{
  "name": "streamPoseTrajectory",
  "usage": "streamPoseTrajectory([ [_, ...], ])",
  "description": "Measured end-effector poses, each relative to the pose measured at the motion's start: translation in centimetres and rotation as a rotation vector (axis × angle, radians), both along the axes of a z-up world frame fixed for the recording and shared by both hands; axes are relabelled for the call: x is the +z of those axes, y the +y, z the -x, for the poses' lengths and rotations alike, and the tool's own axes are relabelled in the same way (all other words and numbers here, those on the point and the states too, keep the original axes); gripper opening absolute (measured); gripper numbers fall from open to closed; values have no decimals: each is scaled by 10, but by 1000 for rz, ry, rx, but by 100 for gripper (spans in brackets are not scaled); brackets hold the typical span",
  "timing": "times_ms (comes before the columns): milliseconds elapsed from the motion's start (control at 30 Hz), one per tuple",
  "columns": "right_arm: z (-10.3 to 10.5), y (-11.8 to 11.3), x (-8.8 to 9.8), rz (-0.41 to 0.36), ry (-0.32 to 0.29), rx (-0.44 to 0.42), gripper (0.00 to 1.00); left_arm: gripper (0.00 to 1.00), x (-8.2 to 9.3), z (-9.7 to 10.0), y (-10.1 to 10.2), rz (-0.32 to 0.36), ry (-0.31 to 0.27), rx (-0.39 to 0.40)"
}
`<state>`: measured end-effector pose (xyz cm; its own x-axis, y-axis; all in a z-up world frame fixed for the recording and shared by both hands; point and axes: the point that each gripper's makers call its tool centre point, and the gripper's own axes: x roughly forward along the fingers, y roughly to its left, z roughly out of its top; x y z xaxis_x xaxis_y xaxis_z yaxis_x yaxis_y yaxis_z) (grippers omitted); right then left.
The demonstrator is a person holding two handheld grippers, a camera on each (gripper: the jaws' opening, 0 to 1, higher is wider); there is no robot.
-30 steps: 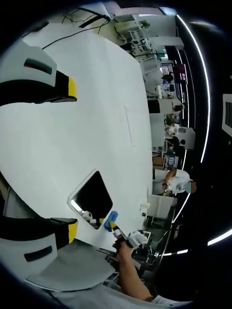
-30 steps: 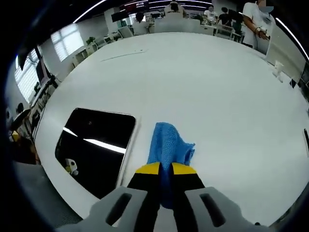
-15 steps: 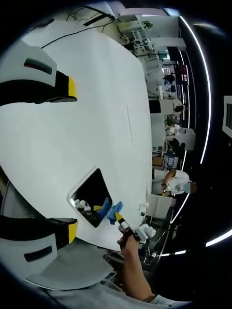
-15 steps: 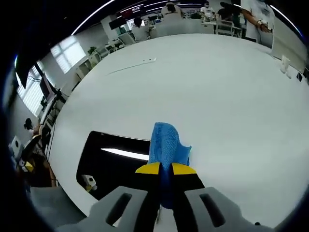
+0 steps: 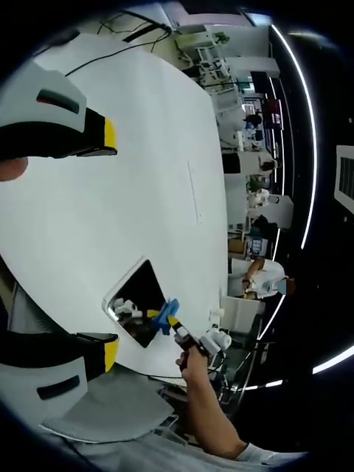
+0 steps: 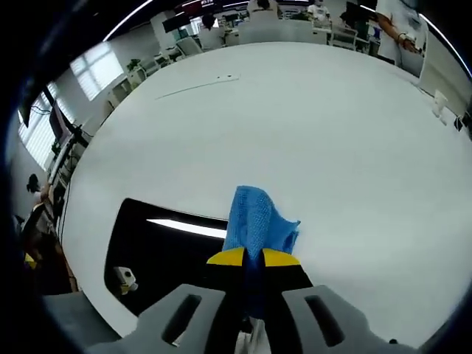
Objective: Wipe the mirror surface with the cleaning cloth until all visible marks leave the cleaned area.
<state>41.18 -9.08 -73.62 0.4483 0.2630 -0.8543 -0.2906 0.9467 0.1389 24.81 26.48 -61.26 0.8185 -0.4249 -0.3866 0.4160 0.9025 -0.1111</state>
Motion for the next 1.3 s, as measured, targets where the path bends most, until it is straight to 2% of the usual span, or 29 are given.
streamPoseTrajectory([
  [167,1,9,0,-7,13,8,1,99,0,1,3,-4,2,8],
  [500,4,56,-3,-8,60,72,1,99,-3,2,-4,10,10,-8],
  [700,10,75,-1,-21,76,94,1,99,-5,4,-9,10,22,-26],
  [1300,16,139,1,-61,78,167,1,99,-11,12,-13,21,41,-32],
])
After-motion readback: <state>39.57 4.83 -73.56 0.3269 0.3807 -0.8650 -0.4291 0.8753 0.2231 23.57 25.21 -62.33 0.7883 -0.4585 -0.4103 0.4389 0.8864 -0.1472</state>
